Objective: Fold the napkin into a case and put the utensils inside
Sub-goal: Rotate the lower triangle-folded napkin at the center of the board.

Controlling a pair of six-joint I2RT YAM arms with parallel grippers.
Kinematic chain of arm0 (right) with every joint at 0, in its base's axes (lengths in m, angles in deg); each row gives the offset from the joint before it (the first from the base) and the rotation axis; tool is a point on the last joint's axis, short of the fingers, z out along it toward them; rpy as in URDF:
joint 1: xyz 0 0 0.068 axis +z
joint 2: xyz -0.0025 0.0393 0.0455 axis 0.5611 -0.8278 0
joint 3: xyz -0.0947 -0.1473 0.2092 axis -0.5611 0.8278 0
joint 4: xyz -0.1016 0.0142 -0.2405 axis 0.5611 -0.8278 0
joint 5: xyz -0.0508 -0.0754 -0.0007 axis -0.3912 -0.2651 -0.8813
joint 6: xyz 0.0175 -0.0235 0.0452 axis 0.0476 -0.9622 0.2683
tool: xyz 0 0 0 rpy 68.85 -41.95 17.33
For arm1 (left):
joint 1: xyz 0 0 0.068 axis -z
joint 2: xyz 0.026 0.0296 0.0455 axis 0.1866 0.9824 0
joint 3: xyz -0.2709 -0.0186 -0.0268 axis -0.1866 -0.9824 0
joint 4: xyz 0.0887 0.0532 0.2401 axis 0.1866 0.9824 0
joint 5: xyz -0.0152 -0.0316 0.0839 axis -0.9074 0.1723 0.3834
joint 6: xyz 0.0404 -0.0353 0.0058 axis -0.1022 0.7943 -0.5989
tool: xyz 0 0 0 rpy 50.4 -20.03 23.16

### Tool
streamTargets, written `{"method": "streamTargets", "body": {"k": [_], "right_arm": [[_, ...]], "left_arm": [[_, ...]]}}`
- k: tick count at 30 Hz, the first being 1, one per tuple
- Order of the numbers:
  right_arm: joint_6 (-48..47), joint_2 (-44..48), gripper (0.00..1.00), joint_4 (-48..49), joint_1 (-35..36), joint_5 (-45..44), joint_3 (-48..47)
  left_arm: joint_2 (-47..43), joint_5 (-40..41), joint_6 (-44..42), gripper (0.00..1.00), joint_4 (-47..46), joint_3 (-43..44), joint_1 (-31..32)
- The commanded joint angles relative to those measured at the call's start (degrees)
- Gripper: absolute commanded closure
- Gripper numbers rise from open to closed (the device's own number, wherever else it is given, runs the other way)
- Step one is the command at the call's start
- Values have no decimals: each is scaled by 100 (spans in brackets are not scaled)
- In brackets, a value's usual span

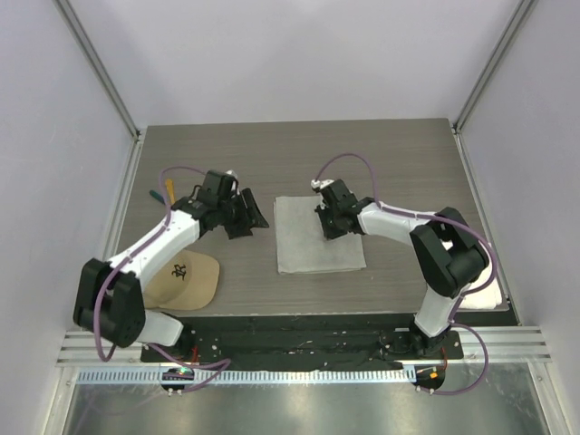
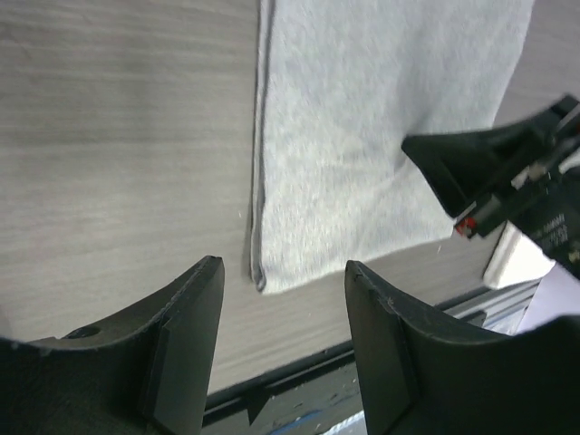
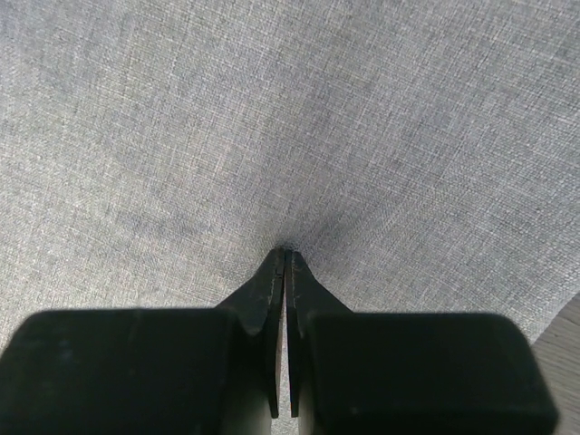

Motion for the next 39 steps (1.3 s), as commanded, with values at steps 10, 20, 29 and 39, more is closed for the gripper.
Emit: {"method": "streamTargets", "body": {"k": [10,20,29,39], "right_arm": [[1604,268,66,-1395,41,-953,-773],[1904,445,69,-1184,41,-1129,-315],[1825,155,75,-1167,32,-1410,-464],[1764,-302,77,-1053,-3,-1331,-675]], "left_arm": [[1507,-844,-49,50,-352,1323,-212],[1718,-1012,-66,81,-1293,567,709],[1737,-722,39,96,-1671,-435,878],[1358,-783,425,96,-2382,-1498,1035]]}}
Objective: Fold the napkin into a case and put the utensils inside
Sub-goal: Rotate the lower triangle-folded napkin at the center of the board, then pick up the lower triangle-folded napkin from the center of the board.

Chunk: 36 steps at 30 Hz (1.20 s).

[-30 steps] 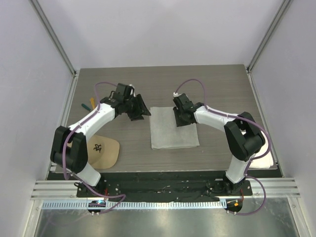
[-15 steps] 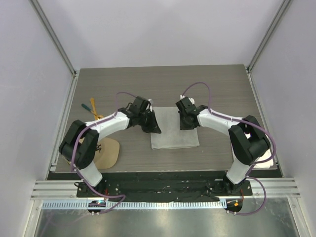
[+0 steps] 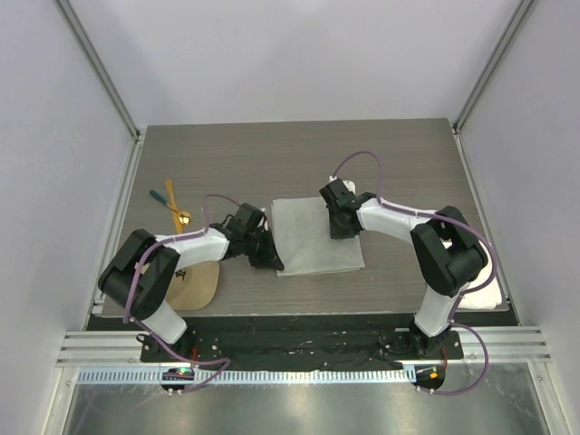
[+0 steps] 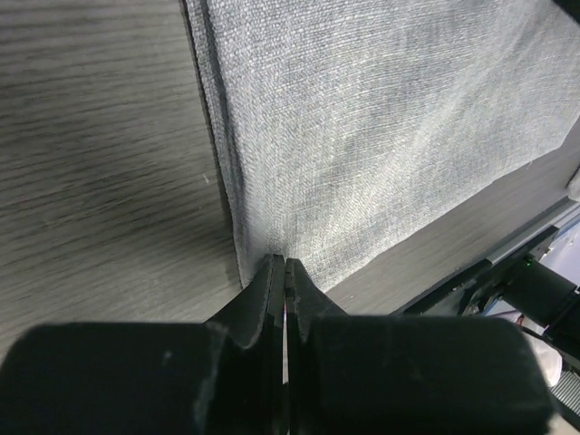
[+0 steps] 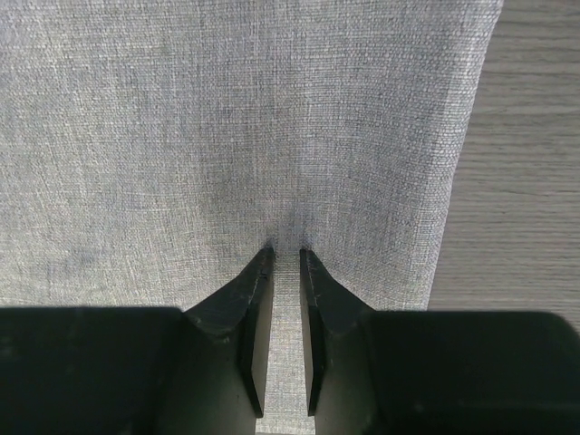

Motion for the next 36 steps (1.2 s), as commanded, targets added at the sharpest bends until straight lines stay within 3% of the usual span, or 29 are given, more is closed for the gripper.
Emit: {"method": "streamTargets", "body": {"k": [1,7,11,12,13,14,16,17,18,22,26,36], "right_arm": [[-131,-315,77,300,-64,-114,-339],[-623,-1115,78,591,-135,18,-1033],[-904,-994,77,460,-135,19,-1201],[-949,-897,76,425,-126,-43,-1157],[-1019,-644,74,302,-135,-87,-1130],[-1072,-502,65,214,-126,-183,-1069],[-1283,-47,56,12,-39,-280,-990],[-1335,130,45,-24,40,-341,-885],[-1423,263,41,-120,197,-429,-823],[-1468,746,34,-437,585,-422,-613],[-1485,1256,32,-393,928,-44,-375],[-1318,1232,28,-358,1613,159,-383]], "left_arm": [[-4,52,338,97,-778,-410,175],[331,114,865,97,-1448,-833,606],[-116,271,735,91,-871,-535,606],[-265,481,656,87,-398,-256,589],[-571,544,472,75,-159,-122,554],[-705,605,401,68,44,18,484],[-1012,790,182,49,747,449,150],[-1031,808,111,46,958,755,-8],[-1031,843,49,44,1212,897,-401],[-839,1097,-197,44,2083,1451,-1326],[125,870,-417,52,2348,2171,-1898],[1306,720,-57,57,2041,2744,-1996]]}}
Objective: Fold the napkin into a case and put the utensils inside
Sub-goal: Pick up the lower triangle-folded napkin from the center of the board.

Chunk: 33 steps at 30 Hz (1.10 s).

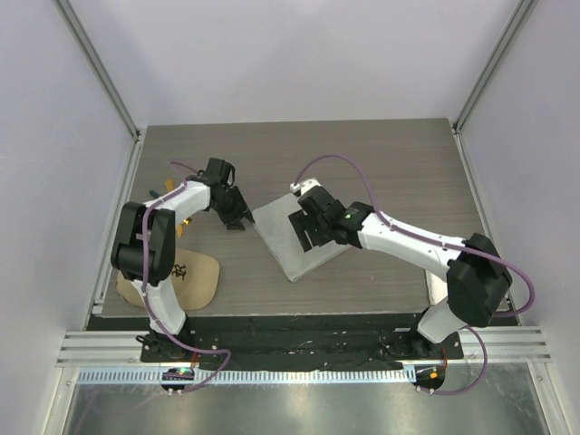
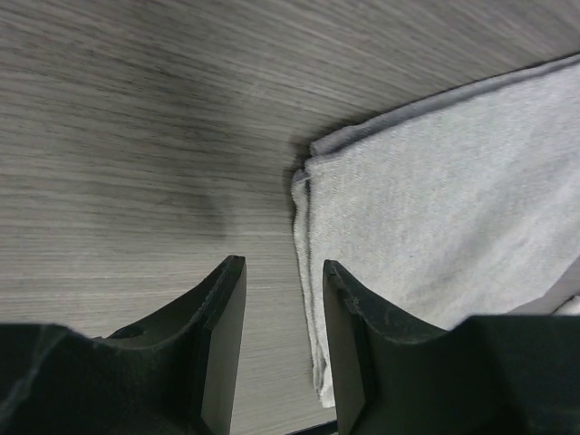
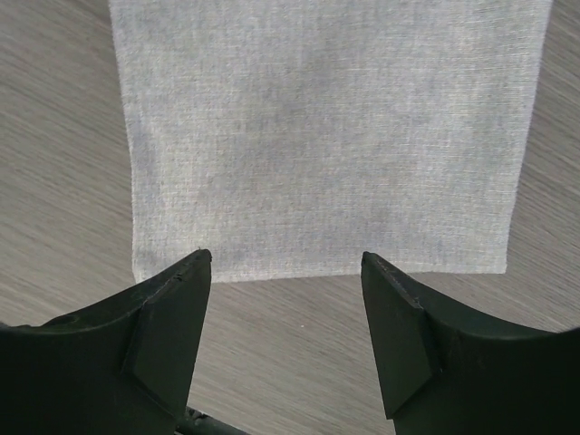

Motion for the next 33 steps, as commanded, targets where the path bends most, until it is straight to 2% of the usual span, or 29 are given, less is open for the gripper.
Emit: {"method": "streamTargets", "body": {"k": [1,8,14,17,21,24,33], "right_arm": [[50,-61,28,-10,252,-35,-36],[155,-447,28,-2,814,-203,-273],[243,-650,28,-19,991,-309,-343],[243,-685,28,-19,1096,-247,-361],[313,-808,27,-2,1351,-142,-422],[393,-966,27,51,1571,-150,-353],[567,-1572,29,-80,1922,-923,-650]], "left_arm": [[126,-54,124,57,-24,277,20],[592,0,282,58,-226,338,28],[865,43,344,60,-376,356,55],[935,104,309,68,-358,374,55],[848,219,257,85,-534,233,55],[795,280,160,92,-446,294,55],[680,201,160,99,-437,268,90]]}}
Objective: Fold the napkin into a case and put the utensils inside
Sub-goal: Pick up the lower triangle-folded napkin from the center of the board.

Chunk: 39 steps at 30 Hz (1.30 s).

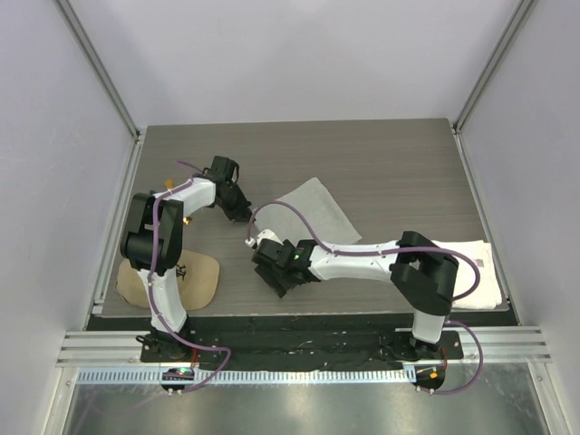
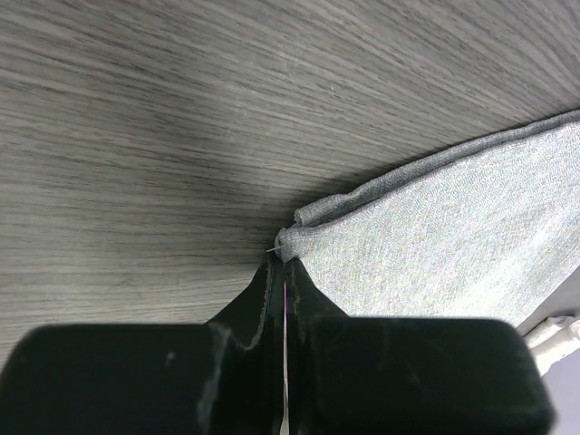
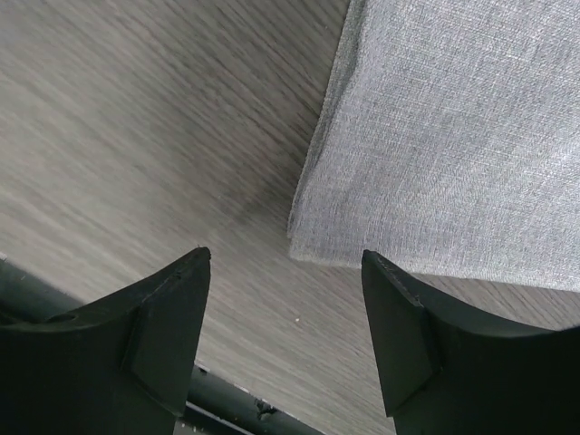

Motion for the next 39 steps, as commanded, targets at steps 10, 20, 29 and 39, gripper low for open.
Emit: {"method": "streamTargets", "body": {"k": [10,20,29,39], "right_arm": [[140,-442,48,-232,245,-1081,-406],[-80,-415,50,-294,254,-1126,-292],[-159,-503,50,-66,271,-941,-292],[-282,-618,77,58,271,-1107,-239]], "left_arm": [[-26,197,-85,100,-81,-115,40],[-26,214,-68,100,-46,-97,40],[-70,214,-50,100,-134,-150,48],[-298,231,20,100,-21,-168,40]]}}
